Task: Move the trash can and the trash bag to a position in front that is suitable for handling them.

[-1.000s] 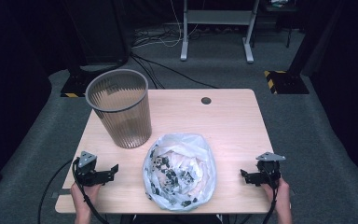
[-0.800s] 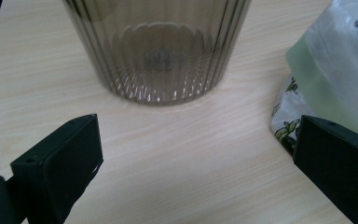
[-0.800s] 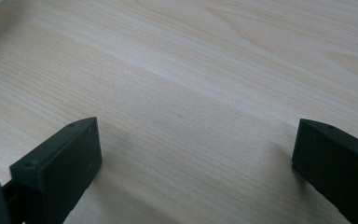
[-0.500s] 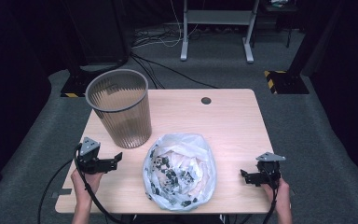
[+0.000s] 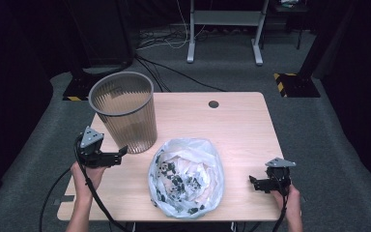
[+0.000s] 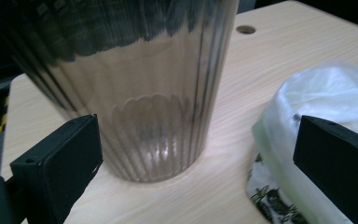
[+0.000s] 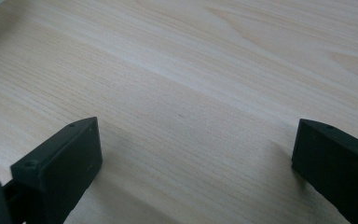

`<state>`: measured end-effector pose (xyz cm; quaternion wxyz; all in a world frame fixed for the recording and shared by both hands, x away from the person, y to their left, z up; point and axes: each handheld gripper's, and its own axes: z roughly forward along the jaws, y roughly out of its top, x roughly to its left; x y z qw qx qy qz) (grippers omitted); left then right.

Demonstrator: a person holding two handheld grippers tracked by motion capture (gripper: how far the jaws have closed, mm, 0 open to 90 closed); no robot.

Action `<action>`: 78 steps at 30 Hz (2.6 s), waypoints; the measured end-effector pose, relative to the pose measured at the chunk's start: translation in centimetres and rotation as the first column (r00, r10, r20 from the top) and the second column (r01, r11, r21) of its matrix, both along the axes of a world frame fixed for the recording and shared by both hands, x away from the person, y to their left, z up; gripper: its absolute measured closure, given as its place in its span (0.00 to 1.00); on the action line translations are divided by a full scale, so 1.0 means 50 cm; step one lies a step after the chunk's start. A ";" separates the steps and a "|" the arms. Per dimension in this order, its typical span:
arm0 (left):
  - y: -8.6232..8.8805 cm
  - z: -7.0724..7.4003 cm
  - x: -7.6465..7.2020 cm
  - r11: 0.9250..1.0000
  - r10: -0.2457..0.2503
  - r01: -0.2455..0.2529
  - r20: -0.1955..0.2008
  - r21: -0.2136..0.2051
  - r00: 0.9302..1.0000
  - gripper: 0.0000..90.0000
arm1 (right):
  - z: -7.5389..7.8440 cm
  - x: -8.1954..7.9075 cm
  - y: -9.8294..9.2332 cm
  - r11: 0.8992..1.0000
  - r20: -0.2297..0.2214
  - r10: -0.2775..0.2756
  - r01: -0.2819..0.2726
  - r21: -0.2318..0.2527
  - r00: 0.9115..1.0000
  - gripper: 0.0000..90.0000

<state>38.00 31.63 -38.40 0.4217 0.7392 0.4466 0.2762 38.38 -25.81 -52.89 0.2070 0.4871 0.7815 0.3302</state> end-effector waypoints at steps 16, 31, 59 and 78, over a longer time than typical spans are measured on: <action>-0.009 0.097 0.013 0.996 -0.065 0.068 0.057 -0.064 0.996 0.00 | 0.000 0.000 0.000 1.000 0.001 0.003 -0.003 0.000 1.000 0.01; -0.012 0.154 0.053 0.995 -0.076 0.081 0.079 -0.051 0.994 0.00 | 0.000 -0.001 0.000 1.000 0.001 0.002 -0.002 0.000 1.000 0.01; -0.044 0.172 0.146 0.996 -0.080 0.080 0.020 0.026 0.997 0.00 | 0.000 -0.003 0.001 1.000 0.001 0.003 -0.003 -0.001 1.000 0.01; -0.076 0.155 0.186 0.992 -0.057 0.058 -0.010 0.111 0.998 0.00 | 0.000 -0.003 0.001 1.000 -0.001 0.004 -0.004 0.001 1.000 0.01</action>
